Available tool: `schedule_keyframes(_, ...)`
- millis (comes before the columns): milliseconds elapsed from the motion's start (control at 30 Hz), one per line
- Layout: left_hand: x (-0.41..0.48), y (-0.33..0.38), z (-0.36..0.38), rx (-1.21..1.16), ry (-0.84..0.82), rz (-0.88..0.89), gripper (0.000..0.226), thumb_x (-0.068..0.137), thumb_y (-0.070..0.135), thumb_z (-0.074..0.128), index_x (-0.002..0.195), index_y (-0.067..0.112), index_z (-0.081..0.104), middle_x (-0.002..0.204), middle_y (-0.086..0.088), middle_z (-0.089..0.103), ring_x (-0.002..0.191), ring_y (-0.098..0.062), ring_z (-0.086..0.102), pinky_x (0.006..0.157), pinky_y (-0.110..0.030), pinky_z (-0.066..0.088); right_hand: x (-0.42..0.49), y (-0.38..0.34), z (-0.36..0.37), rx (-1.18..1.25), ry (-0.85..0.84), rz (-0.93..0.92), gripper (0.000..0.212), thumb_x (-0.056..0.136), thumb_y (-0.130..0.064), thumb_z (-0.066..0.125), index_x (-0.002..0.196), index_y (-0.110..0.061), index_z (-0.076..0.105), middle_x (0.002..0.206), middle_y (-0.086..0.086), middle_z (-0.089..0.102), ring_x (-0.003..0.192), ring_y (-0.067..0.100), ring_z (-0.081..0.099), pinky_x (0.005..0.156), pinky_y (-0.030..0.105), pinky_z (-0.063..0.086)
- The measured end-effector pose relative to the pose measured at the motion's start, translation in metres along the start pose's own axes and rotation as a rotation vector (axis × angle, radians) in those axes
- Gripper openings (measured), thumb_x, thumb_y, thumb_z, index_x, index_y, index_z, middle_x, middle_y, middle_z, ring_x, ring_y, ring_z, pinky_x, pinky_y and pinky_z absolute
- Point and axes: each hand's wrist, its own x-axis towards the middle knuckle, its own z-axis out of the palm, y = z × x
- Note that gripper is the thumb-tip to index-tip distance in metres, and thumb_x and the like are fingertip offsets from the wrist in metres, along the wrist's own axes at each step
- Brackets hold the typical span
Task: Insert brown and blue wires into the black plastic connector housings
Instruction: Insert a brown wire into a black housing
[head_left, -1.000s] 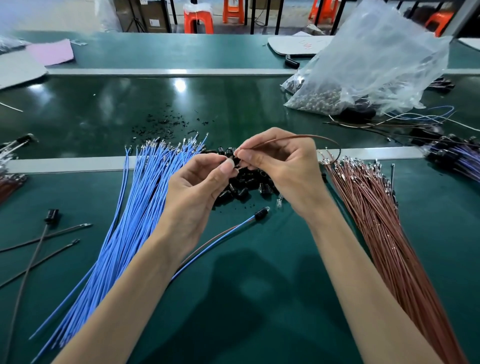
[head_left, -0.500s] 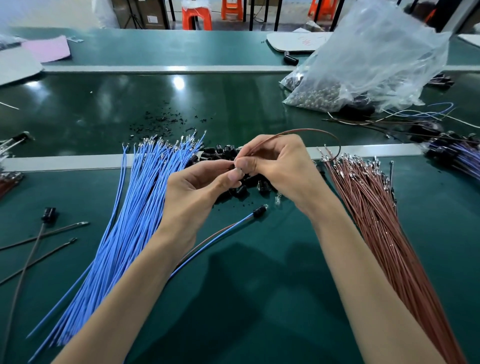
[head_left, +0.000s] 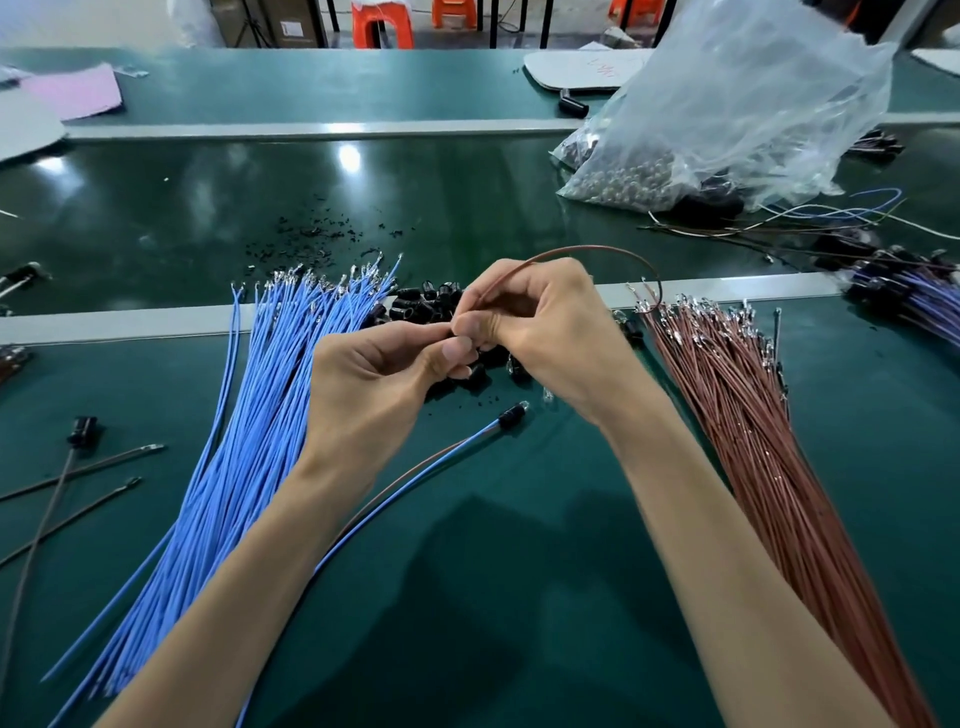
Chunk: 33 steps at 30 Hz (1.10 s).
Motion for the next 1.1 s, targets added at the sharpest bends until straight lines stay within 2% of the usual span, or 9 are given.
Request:
schedule_keyframes(200,0.003,0.002,-0.001,-0.006,0.031,-0.004,0.019,0.069,0.021,0.071,0.087,0.014,0.071,0.074,0.007,0.074,0.067,-0.005,0.069,0.067,-0.014,0.052,-0.001,0.002,-0.005,0.204,-0.036,0.039,0.007,0.082,-0.002,0.07,0.081,-0.008,0.068,0.07,-0.001,0.071,0.068,0.009,0.067,0.068,0.017,0.051)
schedule_keyframes(300,0.006,0.002,-0.006,0.035,0.072,-0.004,0.023,0.066,0.026,0.076,0.087,0.015,0.072,0.078,0.005,0.075,0.069,-0.008,0.069,0.068,-0.016,0.053,-0.001,0.003,-0.006,0.289,-0.027,0.058,0.01,0.085,0.002,0.066,0.085,-0.008,0.064,0.073,-0.002,0.07,0.071,0.009,0.068,0.069,0.016,0.052)
schedule_keyframes(567,0.004,0.004,-0.007,0.09,0.083,0.095,0.017,0.07,0.022,0.078,0.085,0.02,0.071,0.08,0.003,0.075,0.074,-0.013,0.071,0.071,-0.021,0.055,-0.003,-0.003,0.004,0.211,0.059,-0.026,0.012,0.086,-0.002,0.067,0.081,-0.013,0.066,0.07,-0.005,0.069,0.068,0.012,0.069,0.066,0.019,0.053)
schedule_keyframes(733,0.001,0.006,-0.003,0.039,0.091,0.149,0.014,0.074,0.014,0.075,0.088,0.016,0.071,0.08,0.007,0.075,0.074,-0.01,0.071,0.072,-0.019,0.054,-0.006,-0.005,0.005,0.147,0.074,-0.118,0.008,0.087,0.002,0.064,0.083,-0.005,0.065,0.069,-0.009,0.067,0.065,0.006,0.067,0.066,0.015,0.051)
schedule_keyframes(933,0.0,0.006,-0.001,-0.011,0.101,0.189,0.014,0.077,0.009,0.072,0.089,0.013,0.07,0.077,0.008,0.074,0.072,-0.013,0.072,0.072,-0.02,0.055,-0.007,-0.003,0.013,0.125,0.084,-0.14,0.006,0.089,0.004,0.061,0.086,-0.002,0.062,0.069,0.001,0.063,0.064,0.008,0.065,0.067,0.018,0.053)
schedule_keyframes(1000,0.0,0.005,-0.001,0.0,0.113,0.2,0.013,0.076,0.01,0.072,0.089,0.015,0.07,0.078,0.009,0.074,0.073,-0.013,0.072,0.072,-0.02,0.055,-0.006,-0.003,0.014,0.159,0.075,-0.132,0.008,0.088,0.005,0.062,0.085,-0.002,0.063,0.073,0.0,0.061,0.064,0.006,0.064,0.066,0.017,0.053)
schedule_keyframes(1100,-0.001,0.003,0.0,0.041,0.118,0.216,0.013,0.076,0.013,0.071,0.087,0.019,0.069,0.077,0.016,0.073,0.072,-0.004,0.069,0.07,-0.016,0.053,-0.004,-0.003,0.01,0.25,0.041,-0.111,0.011,0.084,0.008,0.064,0.083,-0.003,0.067,0.085,0.003,0.056,0.065,0.008,0.064,0.068,0.019,0.055)
